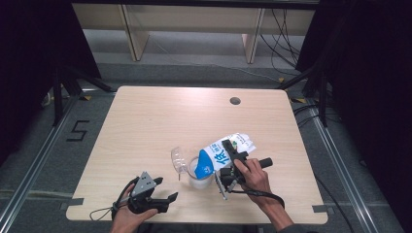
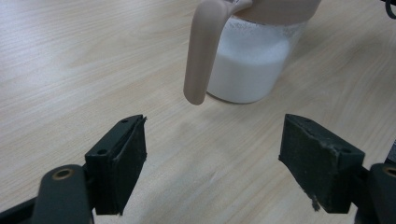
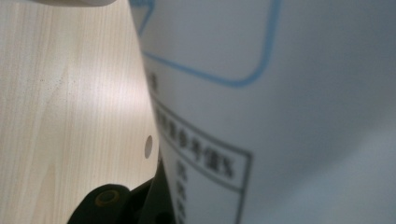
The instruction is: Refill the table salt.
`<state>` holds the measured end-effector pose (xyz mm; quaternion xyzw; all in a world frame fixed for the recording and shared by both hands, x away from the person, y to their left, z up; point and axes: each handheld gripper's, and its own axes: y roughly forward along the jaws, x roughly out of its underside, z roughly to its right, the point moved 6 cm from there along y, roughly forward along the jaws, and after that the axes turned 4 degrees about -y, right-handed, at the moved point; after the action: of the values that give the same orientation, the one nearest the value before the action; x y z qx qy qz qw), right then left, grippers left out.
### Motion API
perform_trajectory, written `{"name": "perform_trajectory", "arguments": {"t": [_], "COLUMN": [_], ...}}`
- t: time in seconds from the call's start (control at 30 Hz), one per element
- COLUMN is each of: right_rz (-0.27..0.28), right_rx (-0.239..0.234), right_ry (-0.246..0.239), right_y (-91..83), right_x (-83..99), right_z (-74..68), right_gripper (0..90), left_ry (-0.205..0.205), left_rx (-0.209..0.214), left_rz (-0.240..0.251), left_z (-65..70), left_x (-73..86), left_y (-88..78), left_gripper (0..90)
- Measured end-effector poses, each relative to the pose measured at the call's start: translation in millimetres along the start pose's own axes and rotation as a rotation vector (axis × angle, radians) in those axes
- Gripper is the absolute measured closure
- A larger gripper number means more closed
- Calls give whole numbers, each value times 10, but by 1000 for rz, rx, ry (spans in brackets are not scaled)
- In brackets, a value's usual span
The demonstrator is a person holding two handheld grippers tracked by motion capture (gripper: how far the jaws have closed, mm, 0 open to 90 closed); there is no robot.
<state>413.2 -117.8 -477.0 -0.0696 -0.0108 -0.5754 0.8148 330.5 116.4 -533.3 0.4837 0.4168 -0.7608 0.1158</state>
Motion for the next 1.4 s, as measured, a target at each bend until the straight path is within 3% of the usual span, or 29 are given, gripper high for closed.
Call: {"name": "perform_trajectory", "arguments": {"t": [0.07,0.1,0.13,0.17,0.23,0.27,0.33,0.43,0.5,0.53,0.67,0.73,0.77,0.83,0.9,1.2,1.4], "right_rz": [-31,-7,-25,-9,-28,-24,-9,-11,-2,6,11,19,26,26,34,58,28], "right_rx": [-30,-19,-36,-39,-49,-64,-55,-76,-79,-81,-99,-102,-119,-129,-140,-164,-165], "right_ry": [37,49,39,68,79,130,132,186,182,223,273,282,311,316,352,428,457], "right_y": [-25,-8,-22,-10,-24,-27,-20,-24,-21,-19,-34,-34,-36,-40,-44,-25,-38], "right_x": [23,25,36,40,53,74,82,108,114,127,139,139,139,147,153,228,283], "right_z": [-15,-11,0,-15,-21,-30,-3,-18,-6,-15,-26,-23,-33,-26,-42,-54,-67], "right_gripper": [796,796,797,797,797,797,798,798,798,799,800,800,800,801,802,805,808], "left_ry": [1,0,-1,-11,-13,-12,-12,-13,-14,-6,-14,1,0,-15,-15,-11,-17], "left_rx": [1,1,1,2,2,1,2,3,7,8,10,7,12,9,6,4,10], "left_rz": [0,1,2,3,4,3,3,2,4,4,1,0,0,2,1,2,8], "left_z": [-1,0,1,5,5,4,3,3,4,3,0,-9,-7,-2,-2,-7,-6], "left_x": [0,0,-1,1,1,1,1,1,0,-2,1,-2,-2,1,1,-3,-6], "left_y": [1,1,1,4,5,4,5,5,7,5,1,-4,-2,1,0,-4,-1], "left_gripper": [223,222,222,223,222,222,223,222,222,223,223,222,223,222,222,223,222]}}
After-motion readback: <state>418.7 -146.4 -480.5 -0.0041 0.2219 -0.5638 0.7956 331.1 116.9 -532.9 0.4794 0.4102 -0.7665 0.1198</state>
